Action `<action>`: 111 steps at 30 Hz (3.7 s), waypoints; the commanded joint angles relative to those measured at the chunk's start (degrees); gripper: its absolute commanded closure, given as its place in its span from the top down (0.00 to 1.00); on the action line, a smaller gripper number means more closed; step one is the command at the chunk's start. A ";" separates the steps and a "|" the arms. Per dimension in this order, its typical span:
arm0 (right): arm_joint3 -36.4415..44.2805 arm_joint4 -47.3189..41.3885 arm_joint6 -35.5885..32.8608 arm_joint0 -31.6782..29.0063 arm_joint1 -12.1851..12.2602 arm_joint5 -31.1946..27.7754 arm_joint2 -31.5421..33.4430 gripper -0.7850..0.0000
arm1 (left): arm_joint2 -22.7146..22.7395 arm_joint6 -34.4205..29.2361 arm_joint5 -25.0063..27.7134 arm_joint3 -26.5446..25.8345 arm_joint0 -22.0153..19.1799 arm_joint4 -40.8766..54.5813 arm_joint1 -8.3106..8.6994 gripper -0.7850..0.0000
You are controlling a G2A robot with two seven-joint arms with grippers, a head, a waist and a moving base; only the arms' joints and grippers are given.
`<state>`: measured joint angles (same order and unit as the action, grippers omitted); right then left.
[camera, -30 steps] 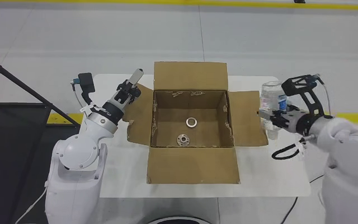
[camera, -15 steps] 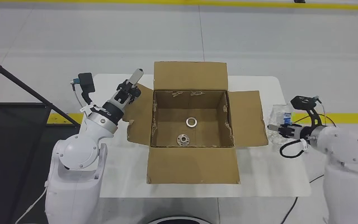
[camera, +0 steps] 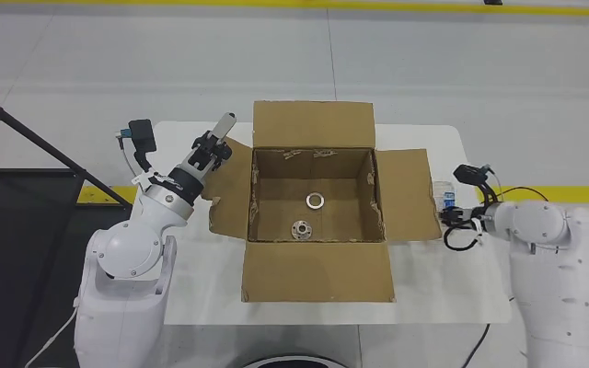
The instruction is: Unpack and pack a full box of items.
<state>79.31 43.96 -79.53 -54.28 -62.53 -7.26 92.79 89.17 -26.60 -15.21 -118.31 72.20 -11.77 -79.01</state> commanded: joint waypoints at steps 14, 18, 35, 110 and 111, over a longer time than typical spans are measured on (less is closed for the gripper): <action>-5.04 -0.06 0.51 2.97 0.62 0.76 -4.43 0.45 | 0.00 0.00 0.00 0.00 0.00 0.00 0.00 1.00; -4.52 -0.40 0.71 2.73 1.00 0.82 -4.12 0.56 | 0.00 0.00 0.00 0.00 0.00 0.00 0.00 1.00; 36.38 5.14 -1.38 -1.59 3.19 12.34 1.39 1.00 | 0.71 2.13 1.16 -0.55 1.35 0.59 0.21 1.00; 18.00 -0.51 10.35 22.55 -3.89 15.03 -44.26 1.00 | 2.36 5.20 -0.02 -0.79 1.74 2.09 0.34 1.00; 16.44 -1.07 10.63 23.49 -4.43 15.48 -45.56 1.00 | 2.36 5.20 -0.02 -0.79 1.74 2.09 0.34 1.00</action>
<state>97.58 43.31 -69.15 -31.89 -66.43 7.69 48.74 91.54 -21.41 -15.23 -119.10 73.94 -9.68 -78.67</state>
